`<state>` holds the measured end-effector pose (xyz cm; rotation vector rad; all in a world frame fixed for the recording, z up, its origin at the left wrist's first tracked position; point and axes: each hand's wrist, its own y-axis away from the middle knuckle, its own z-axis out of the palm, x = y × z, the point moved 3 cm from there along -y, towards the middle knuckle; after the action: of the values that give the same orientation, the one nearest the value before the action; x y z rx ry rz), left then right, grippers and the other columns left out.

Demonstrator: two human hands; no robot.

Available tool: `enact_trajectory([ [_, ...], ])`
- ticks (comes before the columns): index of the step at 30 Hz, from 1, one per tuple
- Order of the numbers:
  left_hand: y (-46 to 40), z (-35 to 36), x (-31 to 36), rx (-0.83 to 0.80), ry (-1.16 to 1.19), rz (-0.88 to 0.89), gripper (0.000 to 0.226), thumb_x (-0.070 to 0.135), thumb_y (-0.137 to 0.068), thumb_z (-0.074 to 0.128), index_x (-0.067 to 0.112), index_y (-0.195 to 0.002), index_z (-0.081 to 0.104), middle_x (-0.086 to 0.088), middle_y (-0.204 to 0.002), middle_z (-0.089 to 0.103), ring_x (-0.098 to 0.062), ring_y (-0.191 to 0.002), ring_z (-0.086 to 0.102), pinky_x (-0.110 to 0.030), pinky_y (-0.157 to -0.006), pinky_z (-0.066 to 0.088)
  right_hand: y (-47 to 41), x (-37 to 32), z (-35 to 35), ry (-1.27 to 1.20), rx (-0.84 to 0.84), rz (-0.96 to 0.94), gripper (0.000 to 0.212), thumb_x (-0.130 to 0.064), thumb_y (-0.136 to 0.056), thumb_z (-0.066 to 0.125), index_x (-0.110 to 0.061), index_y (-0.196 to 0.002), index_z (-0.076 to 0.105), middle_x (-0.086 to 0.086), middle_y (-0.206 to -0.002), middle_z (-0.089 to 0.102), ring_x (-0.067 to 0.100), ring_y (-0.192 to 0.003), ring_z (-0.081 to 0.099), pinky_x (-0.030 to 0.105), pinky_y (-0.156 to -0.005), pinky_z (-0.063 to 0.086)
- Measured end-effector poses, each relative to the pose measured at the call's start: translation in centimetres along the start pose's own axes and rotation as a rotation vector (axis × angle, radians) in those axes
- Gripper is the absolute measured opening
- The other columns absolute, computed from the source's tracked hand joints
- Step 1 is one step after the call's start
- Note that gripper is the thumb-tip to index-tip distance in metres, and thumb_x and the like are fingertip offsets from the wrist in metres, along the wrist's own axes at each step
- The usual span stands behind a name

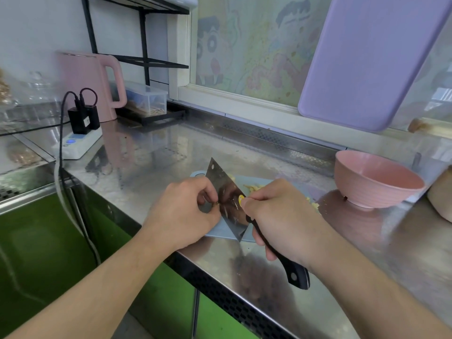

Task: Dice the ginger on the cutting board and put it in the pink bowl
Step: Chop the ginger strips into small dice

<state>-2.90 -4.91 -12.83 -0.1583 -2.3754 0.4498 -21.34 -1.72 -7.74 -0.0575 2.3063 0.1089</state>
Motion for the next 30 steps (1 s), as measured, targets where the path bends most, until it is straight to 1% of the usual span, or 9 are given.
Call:
enact_trajectory([
  [5,-0.3,0.3,-0.2,0.000,-0.018,0.016,0.010,0.039,-0.090,0.075,0.039,-0.082,0.070,0.021,-0.081,0.067,0.002,-0.081,0.062,-0.031,-0.071,0.056,0.0,0.2,-1.3,-0.033,0.045,-0.019,0.034,-0.020,-0.102,0.054,0.009,-0.084,0.055,0.016,-0.053,0.057,0.026,-0.033,0.051,0.027,-0.047,0.038],
  [9,-0.4,0.3,-0.3,0.015,0.002,0.025,0.011,0.035,-0.094,0.071,0.039,-0.084,0.070,0.023,-0.082,0.068,0.003,-0.082,0.062,-0.025,-0.069,0.054,-0.1,0.3,-2.0,-0.059,0.067,-0.022,0.036,-0.018,-0.103,0.054,0.011,-0.082,0.052,0.014,-0.051,0.056,0.025,-0.033,0.049,0.023,-0.044,0.035],
  [13,-0.2,0.2,-0.3,-0.019,0.012,0.042,0.013,0.028,-0.090,0.073,0.040,-0.086,0.071,0.021,-0.085,0.066,0.003,-0.088,0.061,-0.024,-0.070,0.051,-0.4,0.6,-2.1,-0.054,0.060,-0.023,0.039,-0.021,-0.103,0.055,0.007,-0.076,0.050,0.011,-0.049,0.055,0.025,-0.033,0.049,0.025,-0.046,0.037],
  [17,-0.2,0.2,-0.2,-0.045,-0.019,0.065,0.012,0.033,-0.093,0.069,0.044,-0.092,0.073,0.021,-0.088,0.064,0.003,-0.084,0.059,-0.021,-0.064,0.043,-0.4,0.6,-2.0,0.008,0.067,-0.063,0.039,-0.022,-0.101,0.053,0.001,-0.071,0.046,0.013,-0.053,0.052,0.024,-0.034,0.049,0.028,-0.048,0.038],
  [21,-0.1,-0.2,0.0,0.061,0.120,0.065,0.013,0.024,-0.093,0.070,0.035,-0.087,0.071,0.020,-0.084,0.069,0.004,-0.085,0.062,-0.013,-0.061,0.044,-0.2,0.3,-1.7,0.171,0.117,-0.190,0.034,-0.019,-0.095,0.050,-0.005,-0.069,0.035,0.008,-0.054,0.037,0.021,-0.044,0.035,0.033,-0.048,0.037],
  [23,0.1,-0.7,0.2,0.128,0.239,0.060,0.016,0.018,-0.094,0.069,0.031,-0.083,0.069,0.019,-0.084,0.069,-0.002,-0.087,0.063,-0.014,-0.068,0.047,-0.1,0.3,-1.6,0.270,0.148,-0.238,0.033,-0.021,-0.094,0.050,-0.006,-0.069,0.036,0.003,-0.051,0.032,0.020,-0.046,0.033,0.034,-0.047,0.035],
  [25,0.2,-1.6,0.7,0.159,0.325,0.112,0.018,0.012,-0.095,0.069,0.027,-0.085,0.068,0.014,-0.087,0.069,-0.008,-0.089,0.063,-0.021,-0.079,0.048,0.0,0.3,-1.5,0.365,0.162,-0.258,0.036,-0.027,-0.094,0.049,-0.008,-0.066,0.038,0.000,-0.051,0.036,0.021,-0.049,0.038,0.035,-0.050,0.036],
  [27,-0.2,-2.9,2.1,0.151,0.350,0.232,0.021,0.005,-0.095,0.067,0.026,-0.090,0.069,0.009,-0.090,0.069,-0.015,-0.092,0.064,-0.028,-0.084,0.050,0.2,0.2,-1.4,0.442,0.179,-0.279,0.038,-0.035,-0.094,0.047,-0.014,-0.063,0.040,0.001,-0.057,0.041,0.025,-0.057,0.045,0.034,-0.051,0.033],
  [30,-1.4,-4.1,5.2,0.079,0.210,0.433,0.018,0.009,-0.093,0.064,0.026,-0.090,0.069,0.011,-0.091,0.066,-0.013,-0.096,0.064,-0.021,-0.085,0.046,0.6,-0.1,-1.3,0.547,0.215,-0.340,0.038,-0.041,-0.093,0.043,-0.016,-0.065,0.041,0.003,-0.063,0.047,0.030,-0.064,0.054,0.035,-0.053,0.032],
])
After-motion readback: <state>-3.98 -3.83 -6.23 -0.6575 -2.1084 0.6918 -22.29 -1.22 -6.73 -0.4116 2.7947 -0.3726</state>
